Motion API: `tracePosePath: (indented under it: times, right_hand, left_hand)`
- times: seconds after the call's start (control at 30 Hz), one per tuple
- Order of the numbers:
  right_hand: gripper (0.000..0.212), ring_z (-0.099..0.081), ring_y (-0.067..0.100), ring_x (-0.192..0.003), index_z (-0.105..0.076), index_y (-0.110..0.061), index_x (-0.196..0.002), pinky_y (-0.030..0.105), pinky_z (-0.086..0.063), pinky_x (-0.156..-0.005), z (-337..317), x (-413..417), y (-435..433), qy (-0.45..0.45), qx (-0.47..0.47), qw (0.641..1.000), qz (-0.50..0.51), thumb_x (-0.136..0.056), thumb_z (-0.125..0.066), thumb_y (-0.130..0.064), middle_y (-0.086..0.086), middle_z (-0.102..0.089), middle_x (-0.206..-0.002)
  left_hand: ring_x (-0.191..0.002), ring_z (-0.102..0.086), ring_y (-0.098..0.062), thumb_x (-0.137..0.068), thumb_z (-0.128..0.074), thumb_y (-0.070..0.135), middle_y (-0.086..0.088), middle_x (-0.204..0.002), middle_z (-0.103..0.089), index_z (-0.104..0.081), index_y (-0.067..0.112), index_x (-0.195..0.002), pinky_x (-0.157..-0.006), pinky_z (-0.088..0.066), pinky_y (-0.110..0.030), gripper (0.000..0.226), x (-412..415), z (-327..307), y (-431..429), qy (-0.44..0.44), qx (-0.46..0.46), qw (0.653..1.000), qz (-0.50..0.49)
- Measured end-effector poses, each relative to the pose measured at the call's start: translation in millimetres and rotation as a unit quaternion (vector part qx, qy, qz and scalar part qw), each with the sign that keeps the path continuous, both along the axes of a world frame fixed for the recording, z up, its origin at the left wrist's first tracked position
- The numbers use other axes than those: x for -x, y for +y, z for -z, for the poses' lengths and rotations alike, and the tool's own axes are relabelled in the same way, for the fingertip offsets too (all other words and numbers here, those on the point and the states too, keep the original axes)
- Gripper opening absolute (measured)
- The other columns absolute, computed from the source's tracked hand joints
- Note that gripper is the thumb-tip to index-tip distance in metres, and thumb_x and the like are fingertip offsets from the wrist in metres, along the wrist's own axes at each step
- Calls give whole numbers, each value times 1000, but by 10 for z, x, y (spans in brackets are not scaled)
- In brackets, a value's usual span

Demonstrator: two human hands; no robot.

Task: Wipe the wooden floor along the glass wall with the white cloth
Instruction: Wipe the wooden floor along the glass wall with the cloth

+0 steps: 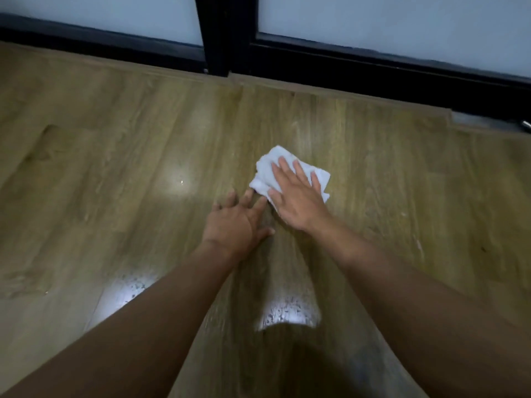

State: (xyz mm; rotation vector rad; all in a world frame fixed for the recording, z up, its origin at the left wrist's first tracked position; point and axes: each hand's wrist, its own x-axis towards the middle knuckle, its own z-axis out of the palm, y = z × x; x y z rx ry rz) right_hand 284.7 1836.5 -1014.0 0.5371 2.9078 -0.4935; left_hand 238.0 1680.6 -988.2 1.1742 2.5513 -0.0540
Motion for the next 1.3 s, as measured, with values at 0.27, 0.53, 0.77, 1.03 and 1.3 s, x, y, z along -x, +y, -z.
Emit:
tracePosePath:
  times: [0.27,0.53,0.77,1.03,1.3]
  right_hand:
    - [55,-1,20,-148,-9,-19,-152,48,-5,-119,-20,148,140,-19,-57,998,13,-102,-24,-39,-3,-1,-161]
    - [55,-1,13,-148,-11,-25,-152,43,-3,-120,5,204,-535,14,-41,995,-90,-102,-24,-44,-10,-3,-161]
    - [64,-3,23,-148,-14,-22,-151,48,-3,-119,69,725,-526,8,-63,997,46,-97,-25,-54,0,-4,-161]
    - [58,0,15,-148,-10,-24,-152,42,-2,-120,13,615,-697,25,-35,991,-128,-100,-21,-48,-6,-5,-161]
    - [57,3,24,-148,-9,-28,-151,52,-1,-118,31,1358,-1151,-6,-33,999,5,-100,-24,-47,-5,0,-161]
  left_hand:
    - [-137,-38,-19,-95,-42,48,1,-156,-28,-36,25,-142,-103,-38,-31,53,84,18,-390,12,-89,996,-6]
    - [-123,-51,-22,-95,-45,34,-2,-141,-45,-37,21,-139,-91,-44,-33,47,283,-78,-675,9,-111,992,-66]
    - [-145,-23,-15,-97,-44,34,1,-159,-20,-30,19,-146,-110,-29,-32,53,365,22,-822,-23,-124,991,-46]
    - [-139,-33,-8,-98,-36,36,9,-154,-30,-32,24,-146,-99,-40,-30,49,461,160,-1010,16,-170,985,12]
    - [-126,-48,-26,-92,-49,19,-8,-139,-49,-52,8,-126,-90,-44,-40,35,581,229,-1227,-2,-249,960,-131]
